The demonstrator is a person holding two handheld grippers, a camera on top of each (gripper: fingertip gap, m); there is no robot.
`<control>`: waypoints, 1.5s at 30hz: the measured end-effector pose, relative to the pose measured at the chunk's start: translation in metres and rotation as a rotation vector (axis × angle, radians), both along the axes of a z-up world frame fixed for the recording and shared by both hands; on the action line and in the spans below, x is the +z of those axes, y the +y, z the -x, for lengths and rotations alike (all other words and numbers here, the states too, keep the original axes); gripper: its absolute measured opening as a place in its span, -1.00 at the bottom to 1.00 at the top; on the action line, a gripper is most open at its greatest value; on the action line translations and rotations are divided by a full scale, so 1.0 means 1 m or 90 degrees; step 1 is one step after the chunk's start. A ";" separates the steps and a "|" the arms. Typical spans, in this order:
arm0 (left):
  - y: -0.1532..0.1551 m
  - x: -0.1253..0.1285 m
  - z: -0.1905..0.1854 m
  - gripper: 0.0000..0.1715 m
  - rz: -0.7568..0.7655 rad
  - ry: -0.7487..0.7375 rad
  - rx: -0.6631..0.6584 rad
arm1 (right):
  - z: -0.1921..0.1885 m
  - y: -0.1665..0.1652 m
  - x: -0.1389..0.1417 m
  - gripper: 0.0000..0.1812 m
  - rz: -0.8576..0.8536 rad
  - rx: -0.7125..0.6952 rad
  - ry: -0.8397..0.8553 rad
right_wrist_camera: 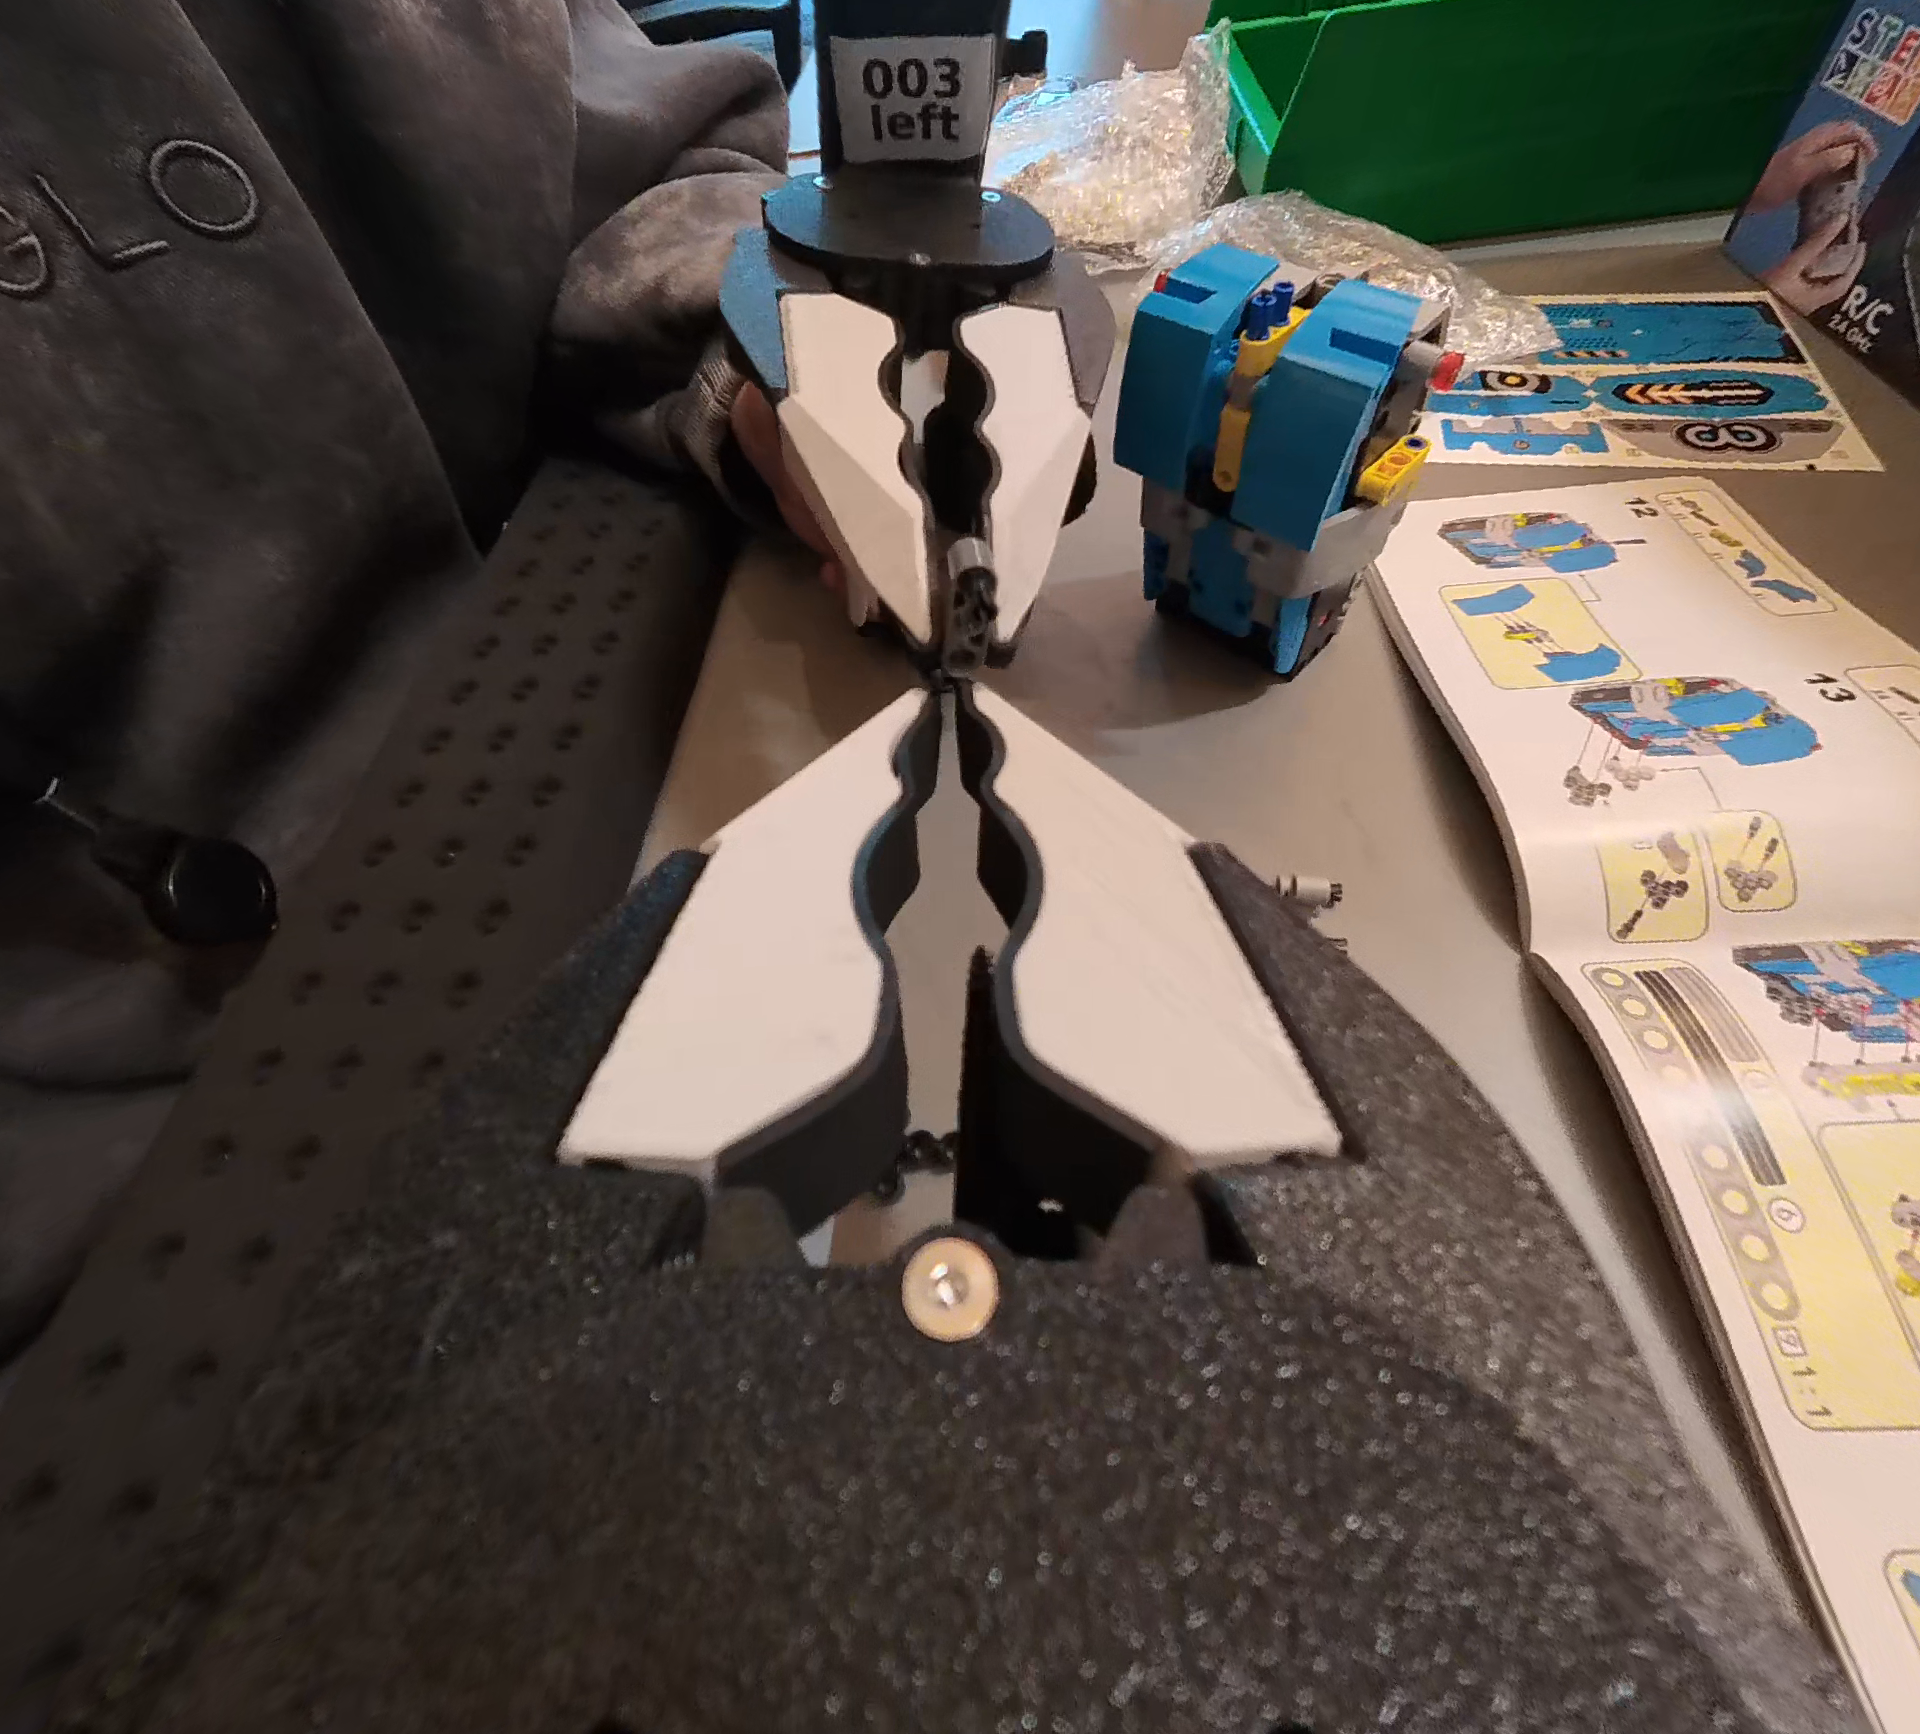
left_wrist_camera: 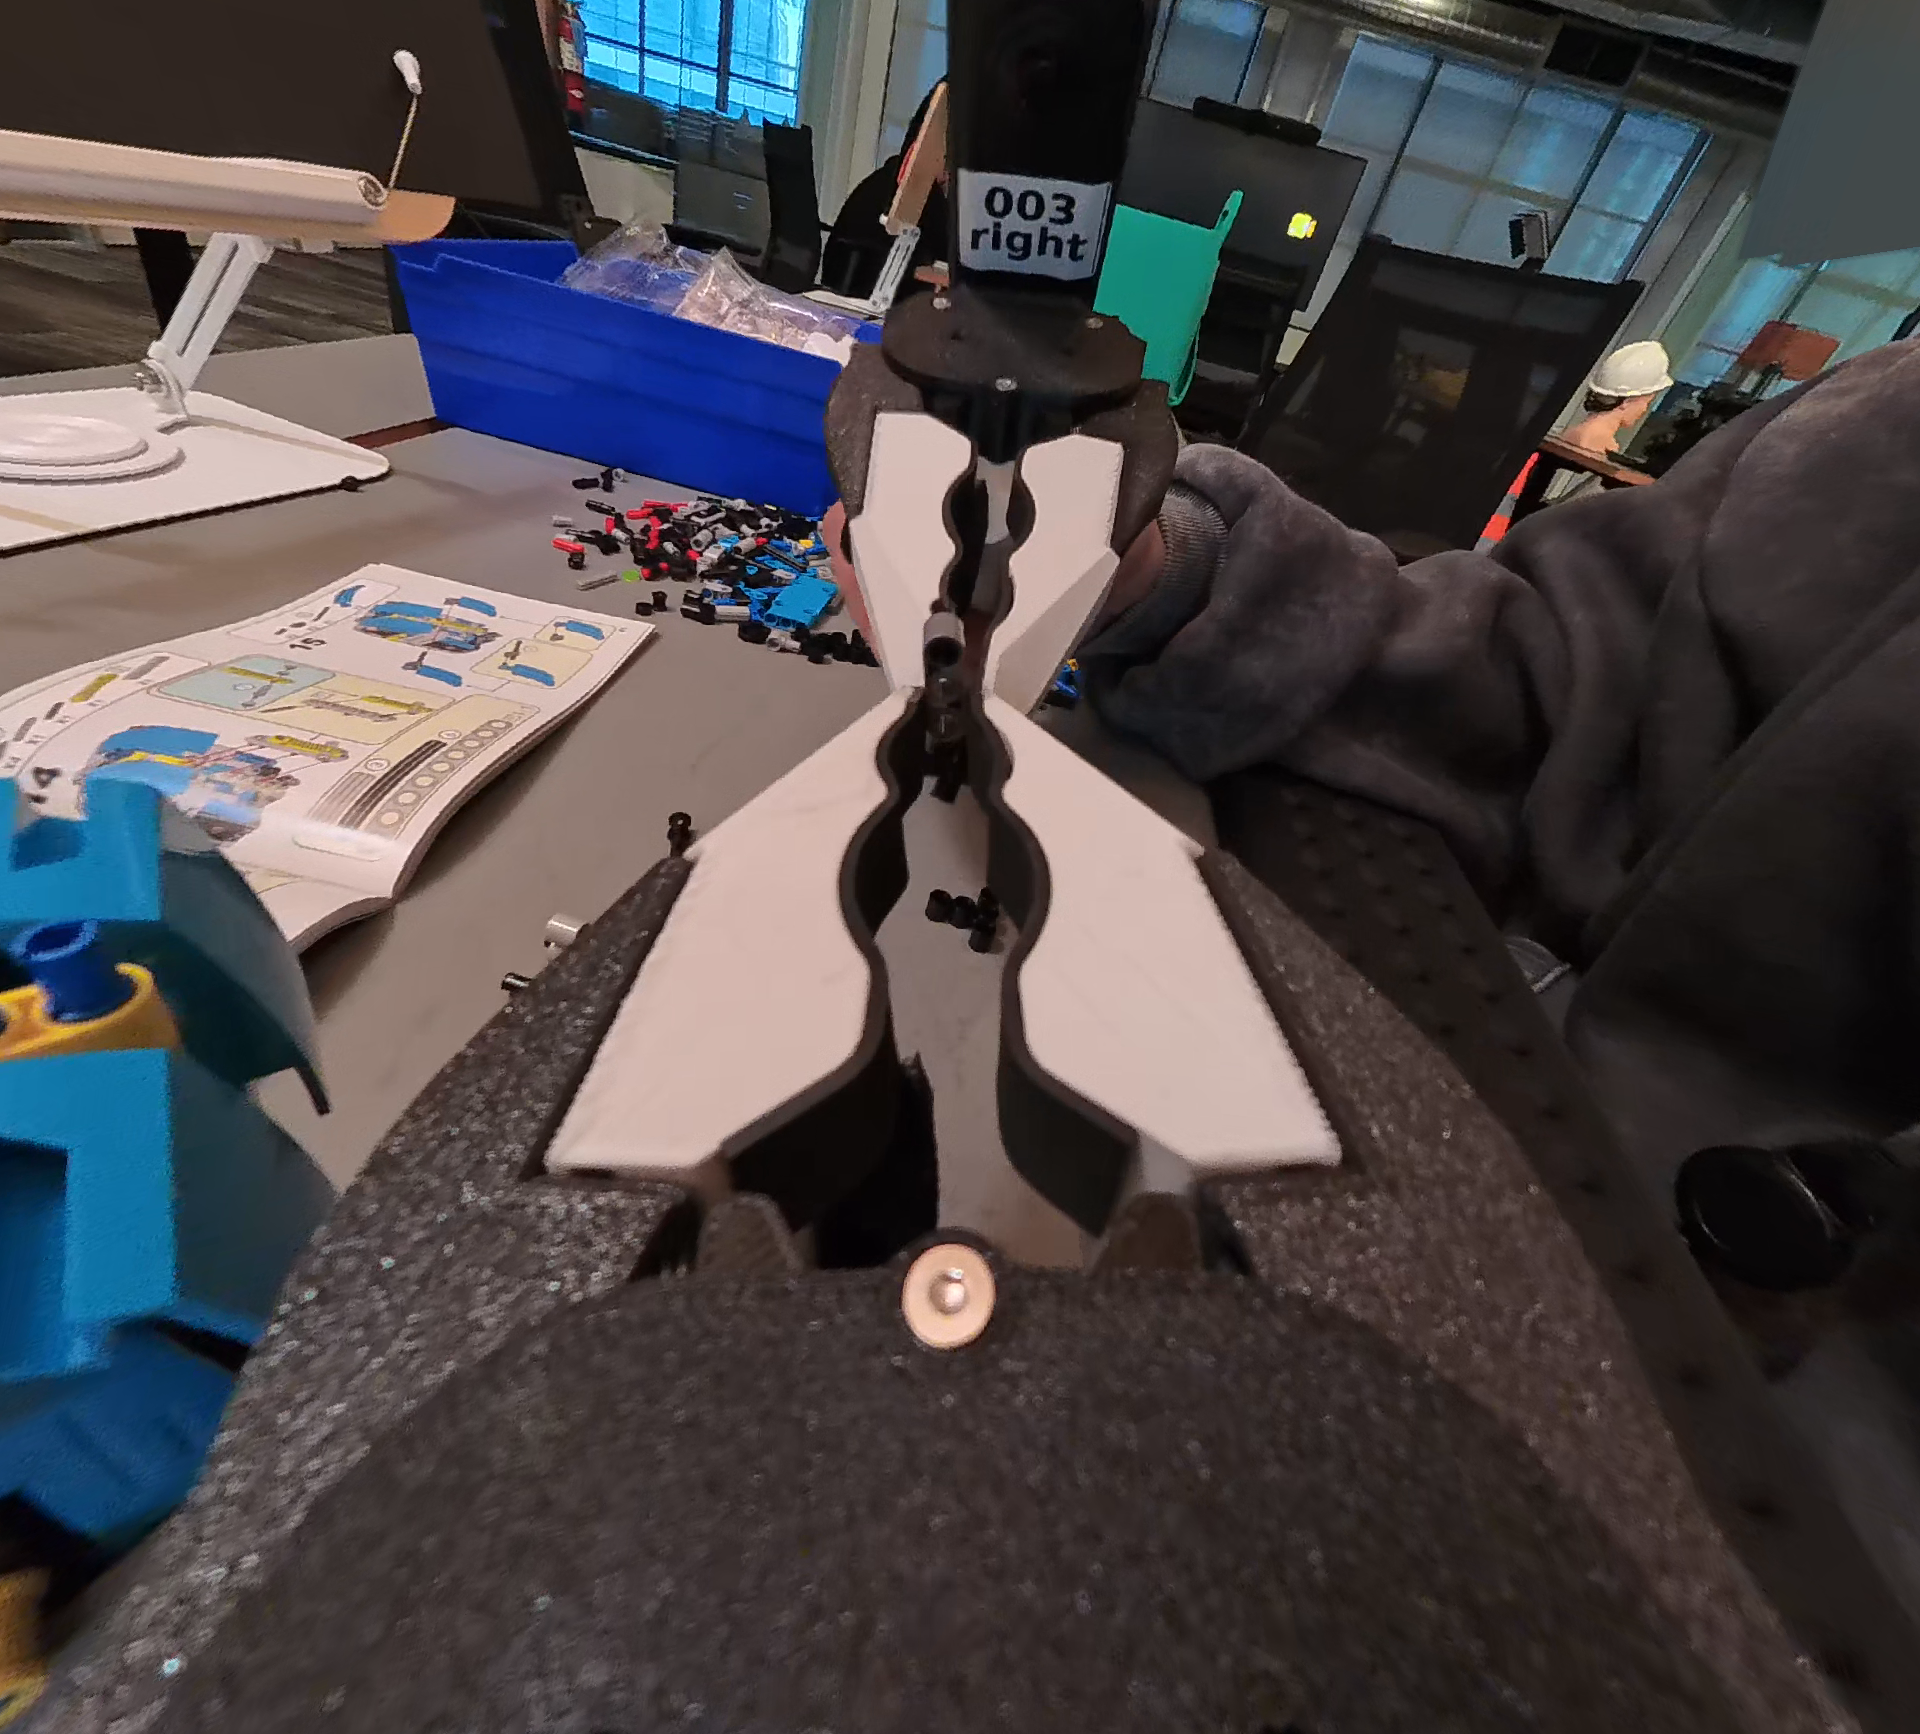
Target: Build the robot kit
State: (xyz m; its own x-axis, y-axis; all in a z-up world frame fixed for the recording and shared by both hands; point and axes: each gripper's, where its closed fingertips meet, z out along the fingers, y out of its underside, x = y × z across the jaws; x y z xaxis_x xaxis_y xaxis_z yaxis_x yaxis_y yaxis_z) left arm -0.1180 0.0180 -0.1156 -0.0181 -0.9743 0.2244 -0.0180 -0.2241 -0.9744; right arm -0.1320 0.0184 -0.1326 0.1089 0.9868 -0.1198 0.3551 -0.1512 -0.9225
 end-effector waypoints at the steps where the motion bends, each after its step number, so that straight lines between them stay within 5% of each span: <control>1: 0.000 0.000 0.000 -0.92 -0.001 0.000 0.000 | 0.001 0.000 0.000 -0.98 0.002 0.001 0.000; 16: 0.005 0.005 0.003 -0.92 0.059 -0.031 -0.003 | 0.004 0.005 0.006 -1.00 -0.014 -0.021 0.026; 24: 0.007 0.009 0.006 -0.92 -0.001 -0.032 0.023 | -0.024 0.001 -0.065 -0.87 0.012 -0.005 -0.228; 34: 0.020 0.010 0.011 -0.92 0.014 -0.039 0.059 | -0.002 0.006 -0.094 -0.76 -0.018 -0.017 -0.292; 45: 0.014 0.020 0.015 -0.92 -0.022 -0.064 0.061 | 0.034 -0.018 -0.087 -0.71 -0.008 -0.004 -0.247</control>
State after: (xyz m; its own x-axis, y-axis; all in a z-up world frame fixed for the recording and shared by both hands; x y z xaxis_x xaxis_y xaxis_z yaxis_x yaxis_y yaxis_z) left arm -0.1330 0.0324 -0.0951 0.0555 -0.9798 0.1923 0.1000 -0.1862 -0.9774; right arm -0.1662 -0.0001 -0.2201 0.1491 0.9872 -0.0566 0.6768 -0.1437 -0.7220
